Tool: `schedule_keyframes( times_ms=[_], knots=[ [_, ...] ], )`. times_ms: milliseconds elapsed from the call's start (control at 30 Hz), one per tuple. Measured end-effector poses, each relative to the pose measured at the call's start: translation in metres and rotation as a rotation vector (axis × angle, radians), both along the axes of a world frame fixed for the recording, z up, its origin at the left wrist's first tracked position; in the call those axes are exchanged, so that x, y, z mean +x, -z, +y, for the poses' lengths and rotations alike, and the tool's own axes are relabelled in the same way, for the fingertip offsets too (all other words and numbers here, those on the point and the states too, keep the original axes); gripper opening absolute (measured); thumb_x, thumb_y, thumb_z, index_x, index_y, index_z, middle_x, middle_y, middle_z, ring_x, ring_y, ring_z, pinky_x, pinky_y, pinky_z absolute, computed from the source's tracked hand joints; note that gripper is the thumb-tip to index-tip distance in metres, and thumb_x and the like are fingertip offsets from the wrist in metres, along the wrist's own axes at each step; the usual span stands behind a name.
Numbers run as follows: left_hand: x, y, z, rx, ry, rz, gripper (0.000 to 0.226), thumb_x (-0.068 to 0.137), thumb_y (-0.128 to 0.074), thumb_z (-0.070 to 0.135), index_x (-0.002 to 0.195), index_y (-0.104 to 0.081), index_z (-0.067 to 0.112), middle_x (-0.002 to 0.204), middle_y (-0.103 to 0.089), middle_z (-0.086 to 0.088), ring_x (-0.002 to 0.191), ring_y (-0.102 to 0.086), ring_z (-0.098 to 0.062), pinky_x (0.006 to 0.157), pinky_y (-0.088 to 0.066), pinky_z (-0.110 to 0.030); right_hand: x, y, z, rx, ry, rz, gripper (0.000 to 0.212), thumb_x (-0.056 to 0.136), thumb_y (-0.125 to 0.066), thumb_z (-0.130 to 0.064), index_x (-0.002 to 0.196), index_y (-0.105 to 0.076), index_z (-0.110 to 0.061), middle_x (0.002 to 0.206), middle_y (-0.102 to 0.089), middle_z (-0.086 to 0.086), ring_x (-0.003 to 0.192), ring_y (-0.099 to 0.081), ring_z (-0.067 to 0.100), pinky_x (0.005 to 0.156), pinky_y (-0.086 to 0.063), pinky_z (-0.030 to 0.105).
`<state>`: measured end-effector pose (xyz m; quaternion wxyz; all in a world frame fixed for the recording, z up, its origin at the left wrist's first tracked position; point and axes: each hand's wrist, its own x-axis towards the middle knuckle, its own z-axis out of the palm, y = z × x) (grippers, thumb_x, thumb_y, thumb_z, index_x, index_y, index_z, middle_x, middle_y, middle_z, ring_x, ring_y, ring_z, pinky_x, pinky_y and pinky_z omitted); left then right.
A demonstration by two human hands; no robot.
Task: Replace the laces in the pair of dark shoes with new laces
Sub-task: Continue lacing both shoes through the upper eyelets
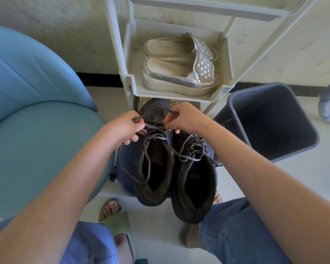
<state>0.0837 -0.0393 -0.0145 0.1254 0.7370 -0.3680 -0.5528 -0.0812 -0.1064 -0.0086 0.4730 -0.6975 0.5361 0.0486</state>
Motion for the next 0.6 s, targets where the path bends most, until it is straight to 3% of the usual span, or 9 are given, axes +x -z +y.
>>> schedule_keyframes(
  times_ms=[133, 267, 367, 500, 600],
  knots=[
    [-0.003, -0.005, -0.002, 0.06, 0.009, -0.042, 0.016, 0.103, -0.033, 0.016, 0.089, -0.042, 0.017, 0.074, -0.037, -0.005, 0.061, -0.026, -0.014, 0.053, -0.015, -0.023, -0.001, -0.001, 0.0, 0.014, -0.05, 0.005, 0.016, 0.084, -0.065, -0.007, 0.096, -0.069, 0.003, 0.074, -0.069, 0.01, 0.042, -0.048, -0.001, 0.039, -0.034, 0.009],
    [-0.011, -0.008, -0.003, -0.002, 0.101, -0.243, 0.009, 0.1, -0.04, 0.008, 0.108, -0.043, 0.008, 0.072, -0.043, -0.004, 0.065, -0.043, -0.021, 0.05, -0.027, -0.022, -0.003, -0.004, -0.001, 0.058, -0.111, 0.01, 0.015, 0.084, -0.069, -0.011, 0.093, -0.069, 0.001, 0.064, -0.066, -0.006, 0.04, -0.049, -0.005, 0.038, -0.033, 0.007],
    [-0.014, -0.006, -0.002, -0.065, 0.104, -0.306, 0.014, 0.097, -0.042, 0.002, 0.106, -0.045, 0.012, 0.077, -0.047, -0.003, 0.078, -0.046, -0.019, 0.05, -0.027, -0.021, -0.003, -0.006, -0.001, 0.049, -0.141, 0.022, 0.012, 0.082, -0.073, -0.014, 0.086, -0.07, -0.004, 0.044, -0.058, -0.013, 0.037, -0.047, -0.005, 0.037, -0.031, 0.005],
    [-0.011, -0.005, 0.0, -0.151, 0.118, -0.259, 0.028, 0.094, -0.041, -0.004, 0.093, -0.061, 0.016, 0.088, -0.063, -0.003, 0.05, -0.044, -0.003, 0.045, -0.033, -0.017, -0.003, -0.01, -0.002, 0.016, -0.14, -0.011, 0.007, 0.082, -0.071, -0.009, 0.082, -0.065, -0.012, 0.058, -0.059, -0.008, 0.04, -0.049, -0.003, 0.04, -0.032, 0.005],
    [-0.008, -0.006, -0.001, -0.153, 0.103, -0.256, 0.032, 0.092, -0.042, -0.003, 0.087, -0.065, 0.018, 0.082, -0.064, 0.001, 0.047, -0.043, 0.002, 0.044, -0.034, -0.01, -0.005, -0.014, -0.003, 0.05, -0.184, -0.047, 0.009, 0.083, -0.071, -0.009, 0.09, -0.07, -0.013, 0.066, -0.062, -0.007, 0.052, -0.052, 0.002, 0.047, -0.037, 0.009]
  ],
)
